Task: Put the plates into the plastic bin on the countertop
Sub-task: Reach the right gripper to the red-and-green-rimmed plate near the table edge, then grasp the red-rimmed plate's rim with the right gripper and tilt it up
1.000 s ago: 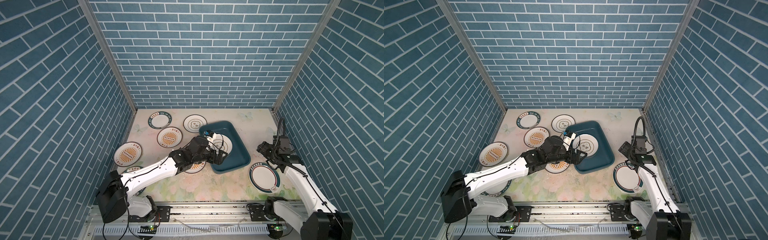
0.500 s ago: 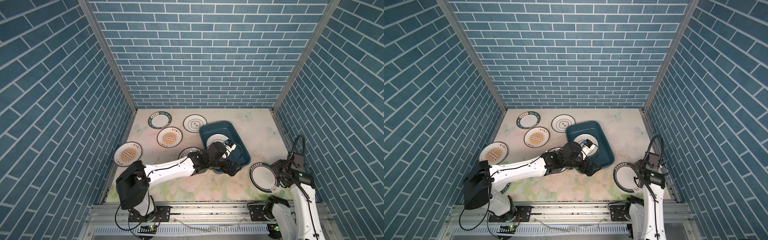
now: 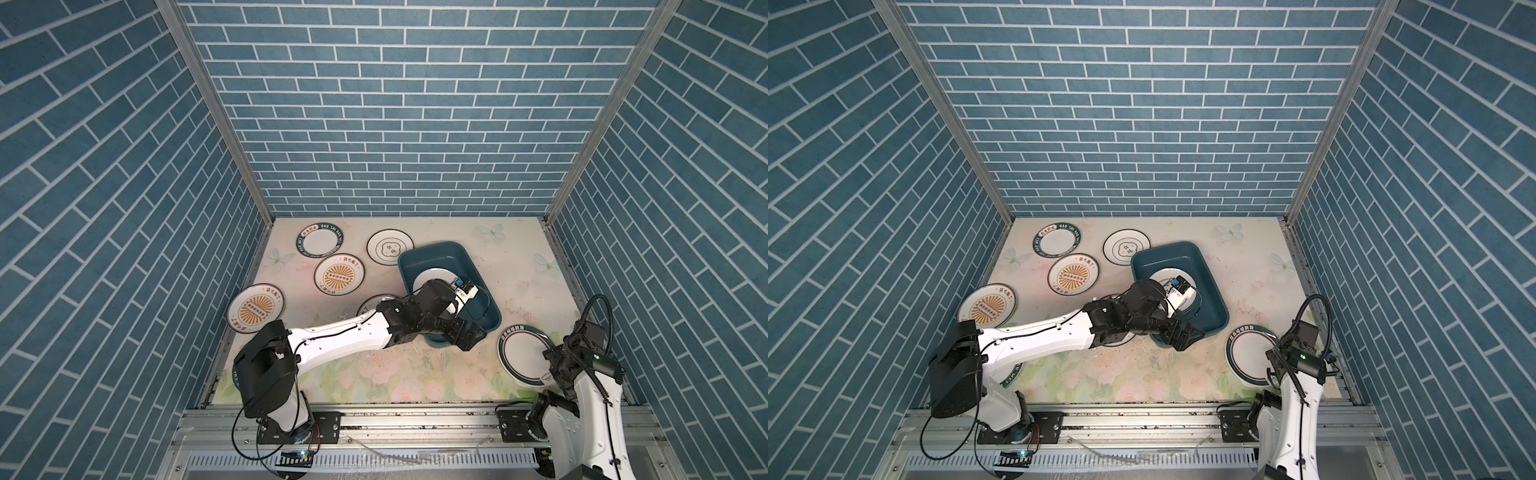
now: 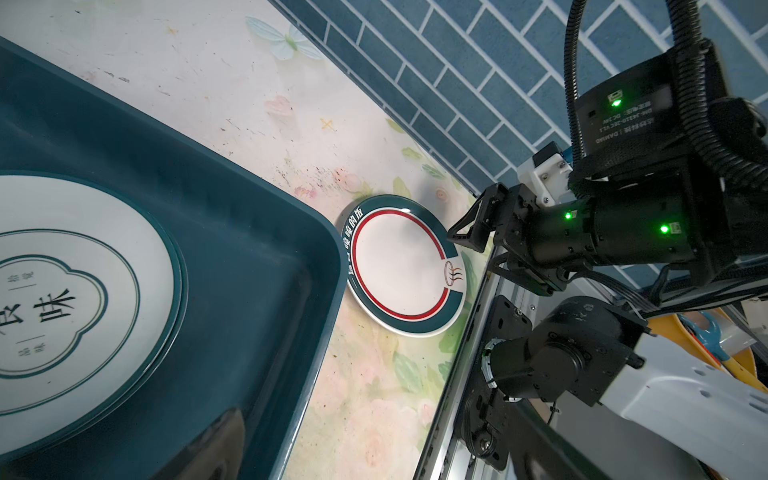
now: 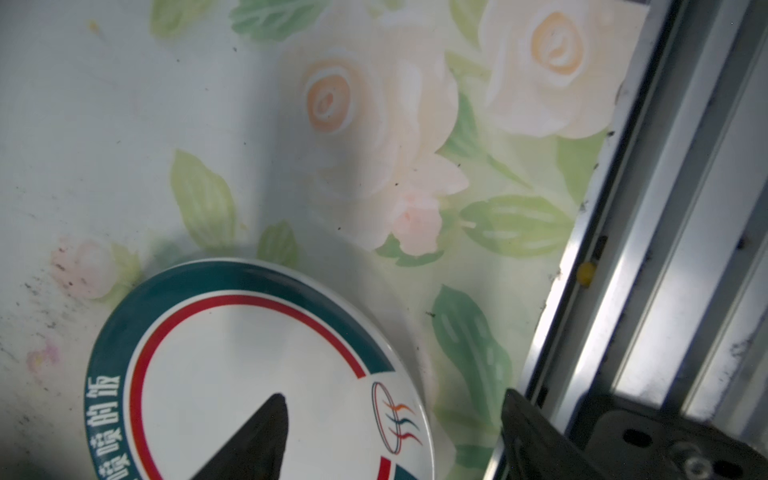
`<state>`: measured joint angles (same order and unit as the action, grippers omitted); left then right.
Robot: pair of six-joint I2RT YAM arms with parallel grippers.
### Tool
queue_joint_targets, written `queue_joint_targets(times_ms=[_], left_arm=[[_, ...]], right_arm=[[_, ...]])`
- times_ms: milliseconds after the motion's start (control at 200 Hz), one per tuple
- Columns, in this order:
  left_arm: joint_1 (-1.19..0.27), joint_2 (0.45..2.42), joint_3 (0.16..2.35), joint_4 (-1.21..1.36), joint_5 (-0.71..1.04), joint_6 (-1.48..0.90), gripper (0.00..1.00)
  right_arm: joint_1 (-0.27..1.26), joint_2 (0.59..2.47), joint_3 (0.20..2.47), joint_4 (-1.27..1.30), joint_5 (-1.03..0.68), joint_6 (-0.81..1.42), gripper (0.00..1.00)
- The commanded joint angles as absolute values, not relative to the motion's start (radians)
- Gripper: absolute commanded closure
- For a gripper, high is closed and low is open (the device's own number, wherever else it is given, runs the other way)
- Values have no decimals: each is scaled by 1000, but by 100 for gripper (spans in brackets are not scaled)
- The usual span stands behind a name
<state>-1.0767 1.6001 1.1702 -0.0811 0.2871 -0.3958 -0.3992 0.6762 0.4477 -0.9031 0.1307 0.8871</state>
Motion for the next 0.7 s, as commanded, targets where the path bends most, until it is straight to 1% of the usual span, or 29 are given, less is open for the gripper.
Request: queue_joint_targets(times_ms=[0, 140, 295, 405, 575, 620, 630, 675, 695], left_arm=[[-1078, 1626, 1190, -62, 305, -397, 0], [-1079, 1632, 1209, -70, 304, -394, 0], [-1078, 1619, 1208, -81, 286, -393, 0], [-1077, 1616, 1204, -81, 274, -399, 0], [-1077, 1617, 1214, -88, 255, -405, 0], [-1077, 1616, 1215, -88, 252, -407, 0], [-1077, 1615, 1215, -87, 250, -407, 0], [-1078, 1614, 1212, -87, 245, -409, 0], [-1078, 1614, 1211, -90, 241, -411, 0]], right_arm=[[-413, 671, 424, -884, 155, 934, 19], [-416, 685, 359, -790, 46, 943, 20], [-419, 712, 311, -721, -15, 939, 21], [-420, 710, 268, -669, -63, 939, 25], [-422, 690, 230, -618, -121, 945, 36], [-422, 684, 229, -619, -121, 945, 42], [-421, 682, 229, -617, -121, 945, 46], [-421, 677, 226, -617, -123, 945, 54], [-422, 674, 225, -617, -123, 944, 60]])
